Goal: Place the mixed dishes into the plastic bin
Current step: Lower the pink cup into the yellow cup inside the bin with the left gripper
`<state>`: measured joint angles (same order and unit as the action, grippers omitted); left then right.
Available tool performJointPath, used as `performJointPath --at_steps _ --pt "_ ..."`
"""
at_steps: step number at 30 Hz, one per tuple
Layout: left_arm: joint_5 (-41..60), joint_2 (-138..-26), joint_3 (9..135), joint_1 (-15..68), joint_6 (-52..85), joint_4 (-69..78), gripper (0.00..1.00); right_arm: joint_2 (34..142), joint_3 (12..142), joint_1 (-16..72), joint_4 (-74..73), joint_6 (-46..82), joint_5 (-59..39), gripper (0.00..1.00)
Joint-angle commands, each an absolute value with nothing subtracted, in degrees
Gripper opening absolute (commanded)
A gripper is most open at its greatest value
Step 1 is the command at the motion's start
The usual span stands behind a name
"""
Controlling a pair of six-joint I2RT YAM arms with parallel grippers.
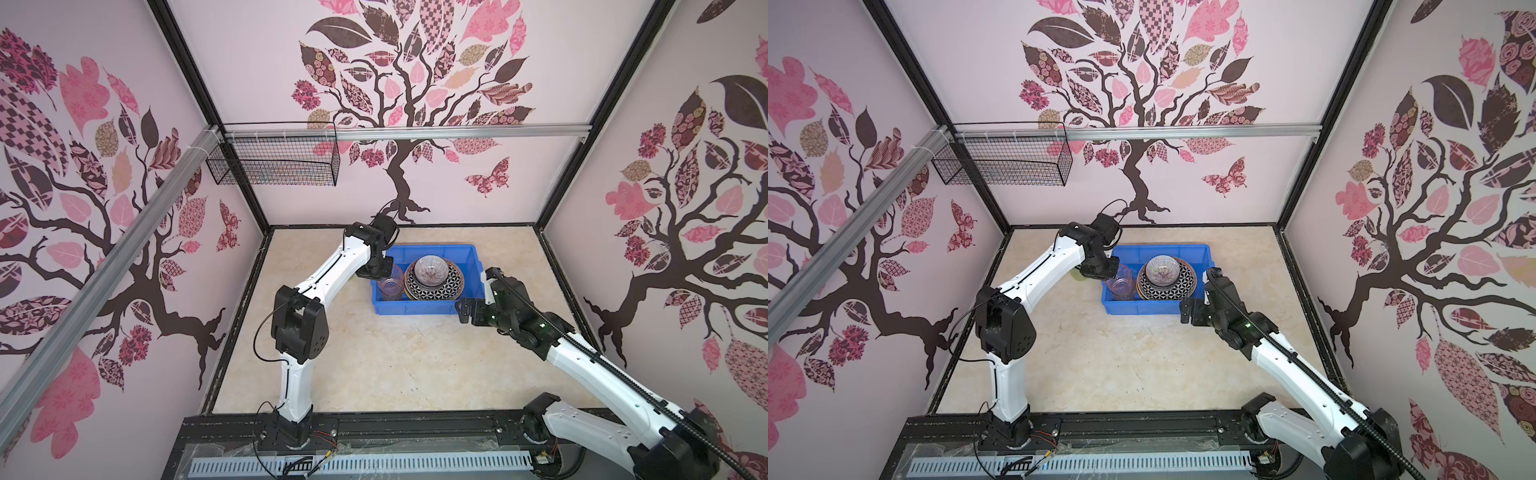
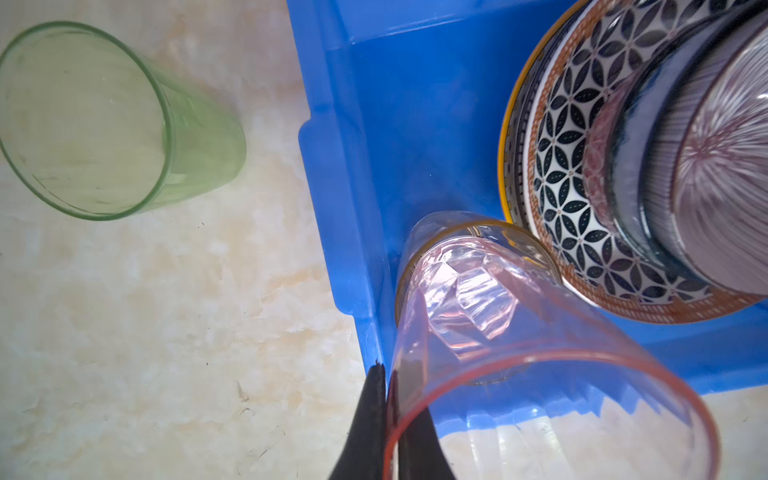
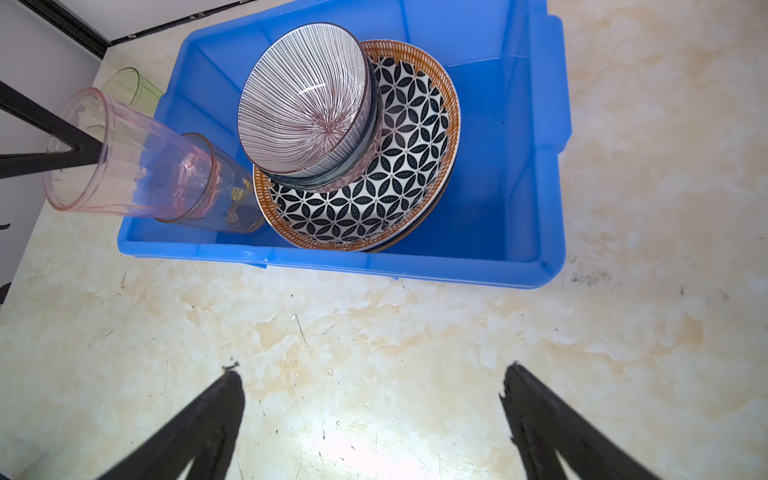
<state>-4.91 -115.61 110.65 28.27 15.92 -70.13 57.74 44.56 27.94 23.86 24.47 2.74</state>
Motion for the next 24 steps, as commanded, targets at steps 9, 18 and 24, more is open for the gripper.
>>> performJointPath --at_steps 9,18,24 --pt "-4.87 -118.12 110.17 28.58 14.78 -70.93 0.0 58.01 45.63 27.95 24.79 25.05 2.2 1.0" --pt "-4.91 -119.97 110.83 28.73 14.68 -72.25 0.0 58.36 45.53 27.95 24.61 24.79 2.05 1.0" --pt "-4.99 -120.21 110.82 28.83 14.68 -72.27 0.0 58.89 45.88 27.95 24.43 24.63 1.8 1.0"
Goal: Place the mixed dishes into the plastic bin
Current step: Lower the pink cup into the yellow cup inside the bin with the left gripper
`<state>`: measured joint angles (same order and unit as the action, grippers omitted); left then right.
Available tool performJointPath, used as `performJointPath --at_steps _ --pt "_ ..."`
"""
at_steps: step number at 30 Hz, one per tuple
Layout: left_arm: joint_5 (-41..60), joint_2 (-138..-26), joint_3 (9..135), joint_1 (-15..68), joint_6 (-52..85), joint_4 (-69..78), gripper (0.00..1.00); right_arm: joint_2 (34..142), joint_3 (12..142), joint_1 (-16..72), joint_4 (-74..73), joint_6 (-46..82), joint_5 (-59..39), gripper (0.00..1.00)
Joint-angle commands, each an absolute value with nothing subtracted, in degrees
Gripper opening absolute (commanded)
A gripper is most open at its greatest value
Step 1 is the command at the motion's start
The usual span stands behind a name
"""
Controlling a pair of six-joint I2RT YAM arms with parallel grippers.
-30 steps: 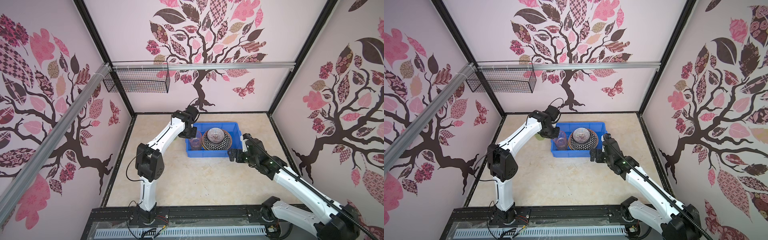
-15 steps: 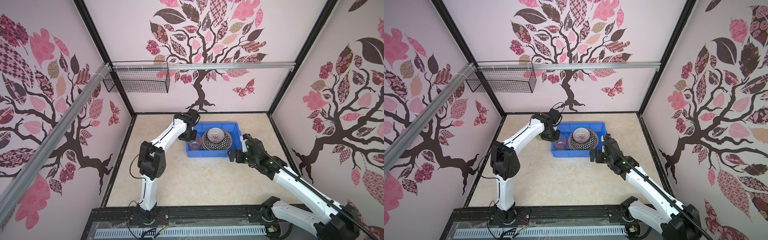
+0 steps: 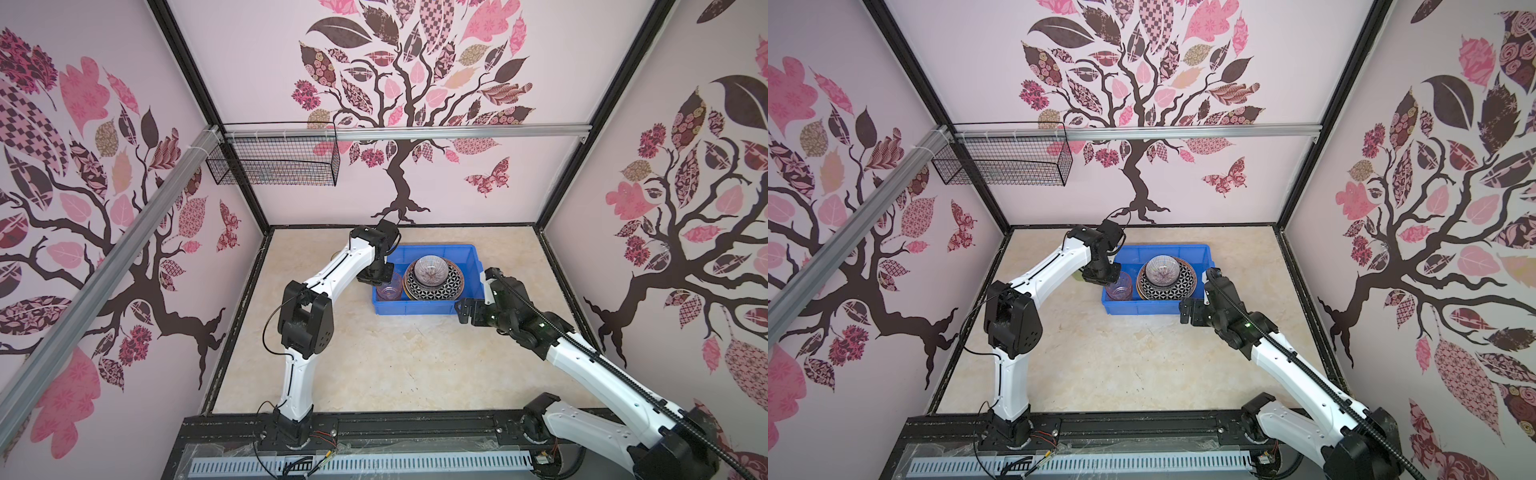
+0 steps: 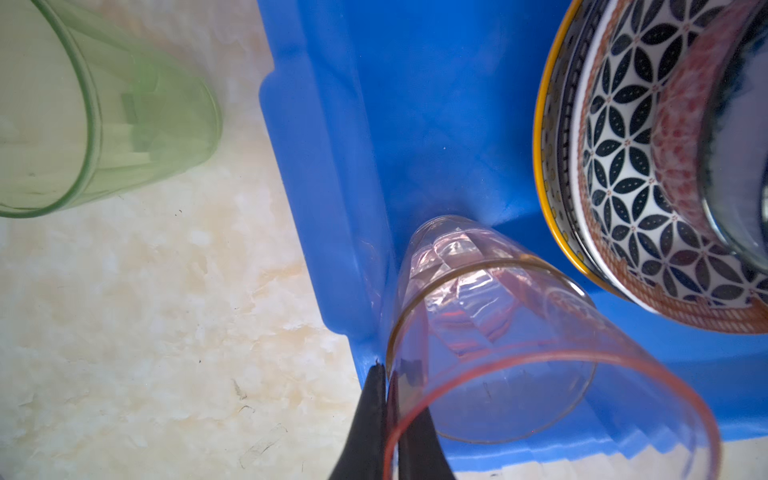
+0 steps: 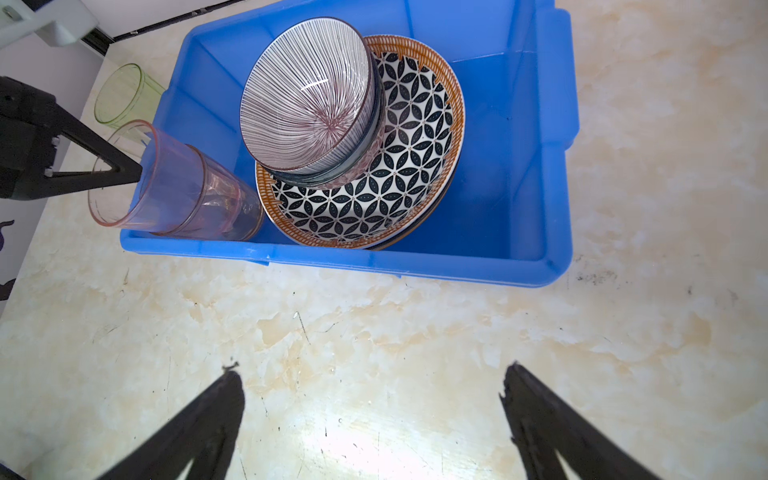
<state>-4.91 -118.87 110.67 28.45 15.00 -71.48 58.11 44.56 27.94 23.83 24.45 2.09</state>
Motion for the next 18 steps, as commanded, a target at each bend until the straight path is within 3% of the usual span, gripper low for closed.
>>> performJointPath --at_steps 1,18 --pt "-4.99 -120.14 110.76 28.83 14.68 -72.25 0.0 58.97 45.97 27.95 24.43 24.61 1.72 0.99" --pt "-3.95 -117.67 112.85 28.83 14.89 -72.44 0.14 59.63 46.85 27.95 24.22 24.78 0.77 1.0"
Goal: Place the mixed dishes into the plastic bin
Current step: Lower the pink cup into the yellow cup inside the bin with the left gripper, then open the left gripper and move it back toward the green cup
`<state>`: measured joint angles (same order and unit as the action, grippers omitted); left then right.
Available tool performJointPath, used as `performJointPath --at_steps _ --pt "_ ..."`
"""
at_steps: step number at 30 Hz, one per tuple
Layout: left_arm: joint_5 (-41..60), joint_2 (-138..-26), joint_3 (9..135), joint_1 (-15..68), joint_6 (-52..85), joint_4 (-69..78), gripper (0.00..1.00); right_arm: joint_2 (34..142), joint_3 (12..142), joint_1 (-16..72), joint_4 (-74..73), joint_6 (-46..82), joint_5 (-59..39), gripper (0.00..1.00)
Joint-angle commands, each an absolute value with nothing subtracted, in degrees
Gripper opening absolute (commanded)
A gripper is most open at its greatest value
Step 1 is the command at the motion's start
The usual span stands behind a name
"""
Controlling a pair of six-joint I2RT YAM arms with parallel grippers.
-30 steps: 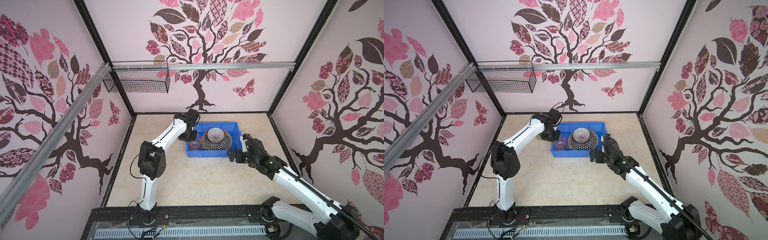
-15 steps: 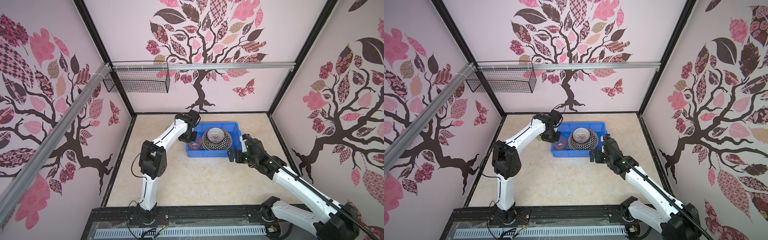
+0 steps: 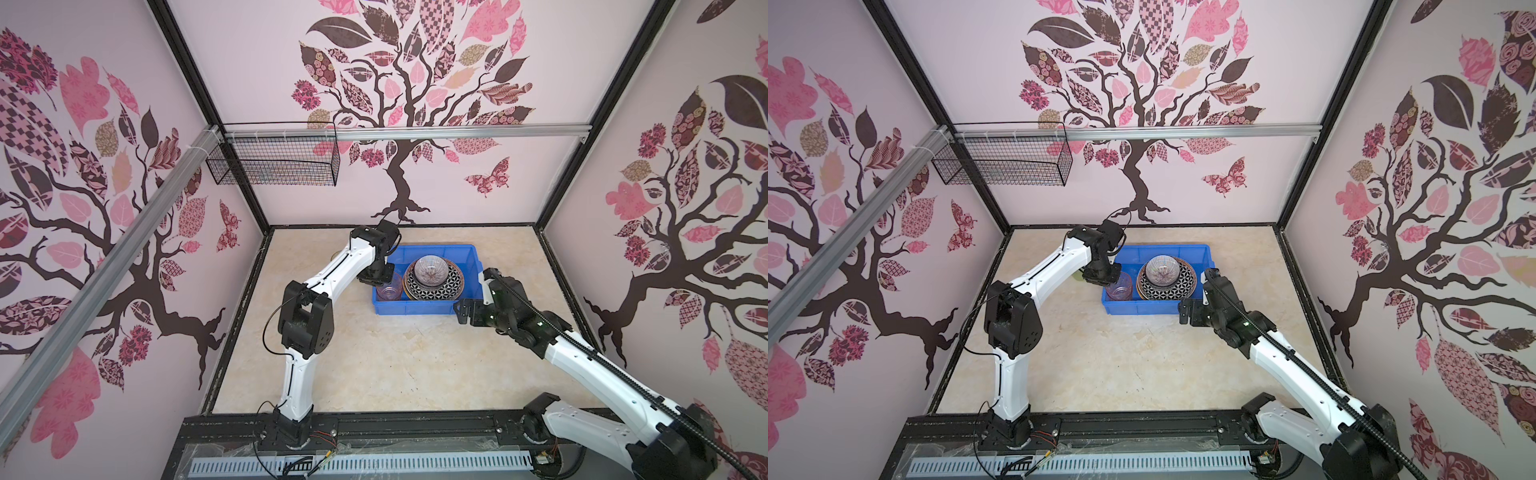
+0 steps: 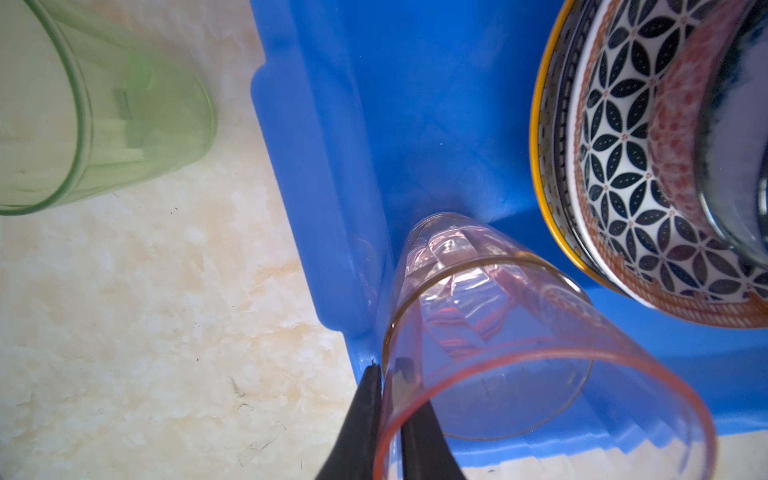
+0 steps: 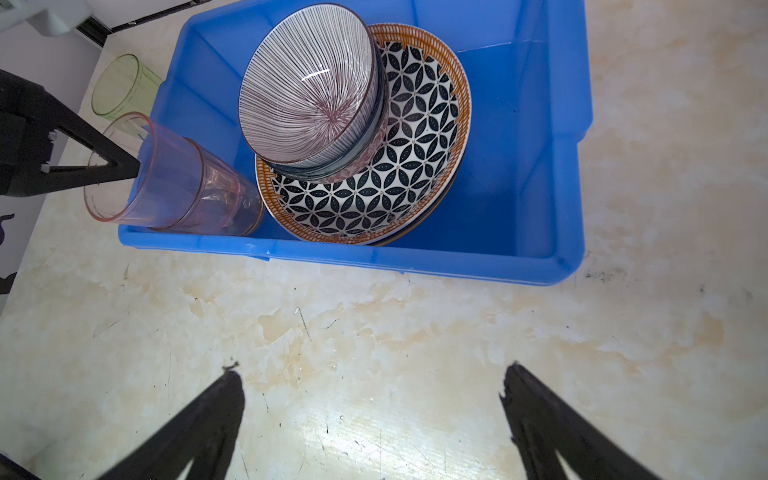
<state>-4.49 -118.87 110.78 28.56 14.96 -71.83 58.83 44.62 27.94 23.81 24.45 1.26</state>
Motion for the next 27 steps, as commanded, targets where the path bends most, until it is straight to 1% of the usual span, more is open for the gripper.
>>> performJointPath --at_steps 1,11,15,21,27 --pt "-3.91 -117.38 112.77 28.81 14.87 -72.47 0.15 59.68 46.93 27.95 24.17 24.79 0.63 1.0" --pt "-2.71 -112.96 111.62 28.83 15.16 -70.85 0.22 60.1 47.77 27.95 24.24 24.96 0.0 1.0" --pt "-3.67 -111.9 111.62 28.31 15.27 -70.84 0.23 60.29 48.33 27.98 24.43 24.87 0.0 0.99" --pt "-3.28 -109.17 107.67 25.17 16.21 -69.76 0.24 60.55 48.69 27.99 24.08 24.52 -0.02 1.0" --pt "-2.37 -105.57 103.12 20.27 17.26 -66.81 0.24 61.56 49.3 27.95 23.48 23.99 -0.19 1.0"
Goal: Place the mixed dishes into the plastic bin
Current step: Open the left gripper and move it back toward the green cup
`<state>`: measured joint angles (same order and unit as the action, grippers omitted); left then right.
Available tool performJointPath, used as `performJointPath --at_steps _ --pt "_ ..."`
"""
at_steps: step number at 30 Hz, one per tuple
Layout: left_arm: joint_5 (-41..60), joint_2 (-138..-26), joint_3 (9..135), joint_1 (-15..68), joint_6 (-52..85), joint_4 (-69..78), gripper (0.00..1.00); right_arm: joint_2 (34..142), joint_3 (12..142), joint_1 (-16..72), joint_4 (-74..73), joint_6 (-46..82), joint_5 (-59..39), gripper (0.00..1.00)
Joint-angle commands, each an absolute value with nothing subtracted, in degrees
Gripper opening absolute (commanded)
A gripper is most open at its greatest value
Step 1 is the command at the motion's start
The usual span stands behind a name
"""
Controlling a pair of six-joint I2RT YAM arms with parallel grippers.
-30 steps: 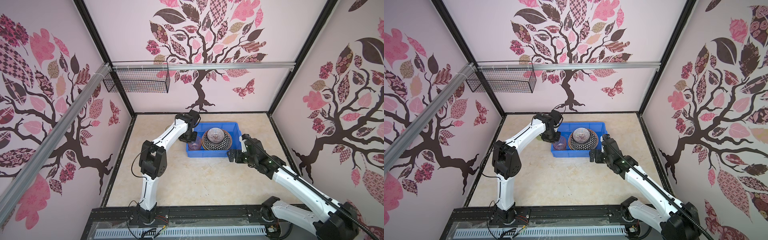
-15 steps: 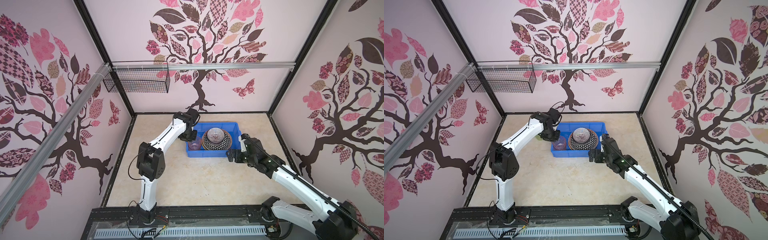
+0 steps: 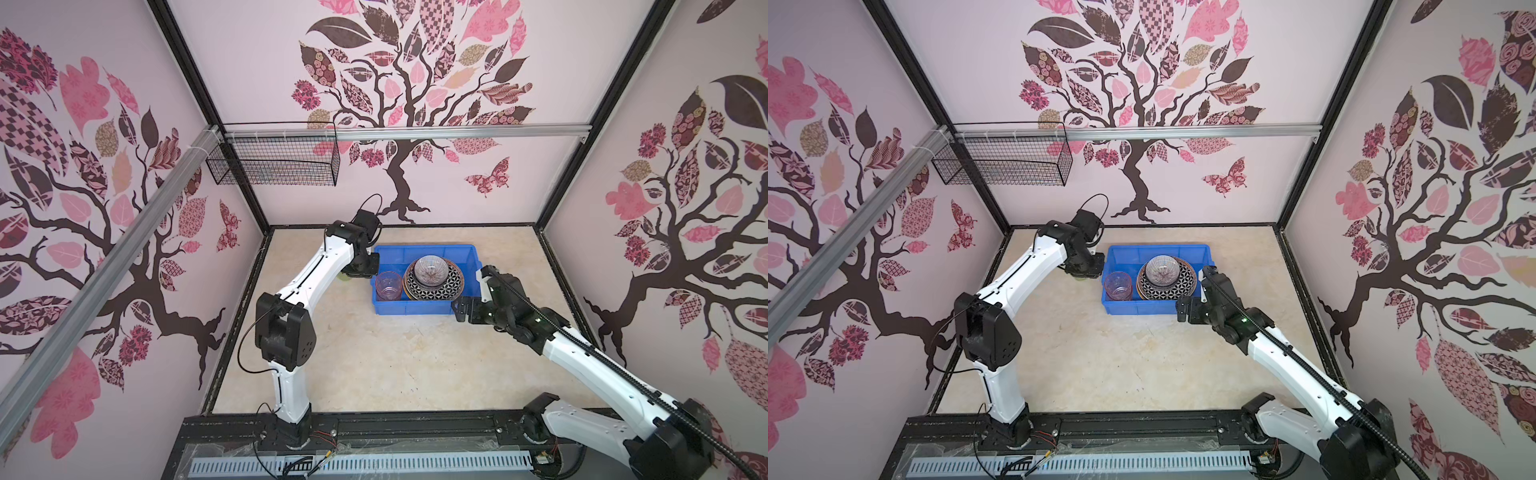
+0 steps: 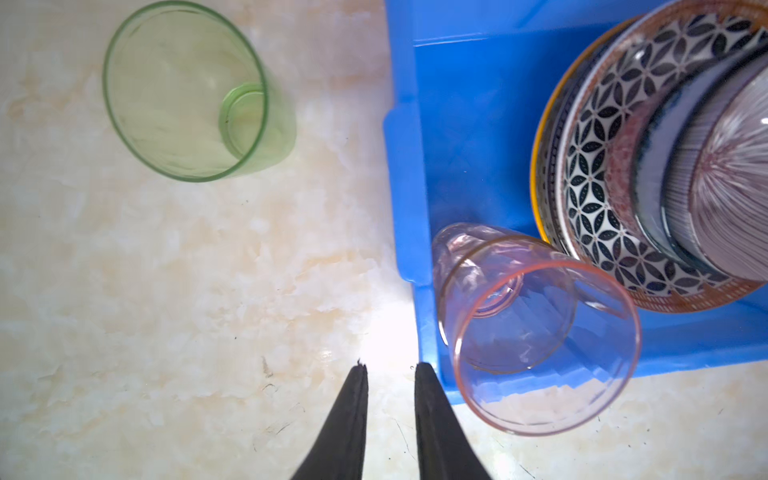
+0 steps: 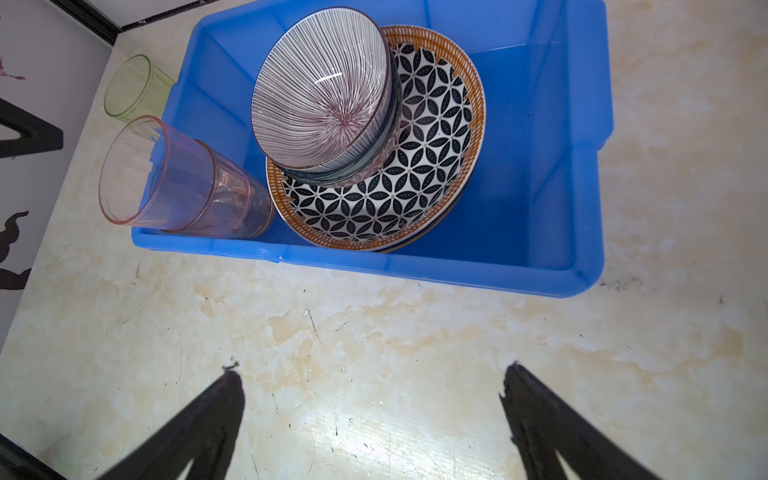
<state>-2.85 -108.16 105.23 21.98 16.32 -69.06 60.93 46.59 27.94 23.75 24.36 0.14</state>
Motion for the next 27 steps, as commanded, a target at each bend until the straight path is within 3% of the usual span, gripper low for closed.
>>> performJointPath --at_steps 1,14,27 --pt "-2.29 -105.3 102.69 19.48 17.4 -66.42 0.25 61.76 49.34 27.95 23.3 23.91 -0.28 1.0" --pt "-2.17 -109.0 103.33 8.34 18.98 -63.46 0.28 63.83 50.11 27.95 22.17 23.03 0.26 1.0" --pt "-3.69 -115.05 105.03 5.45 17.25 -57.92 0.31 66.26 50.58 27.95 20.31 23.04 0.0 0.99"
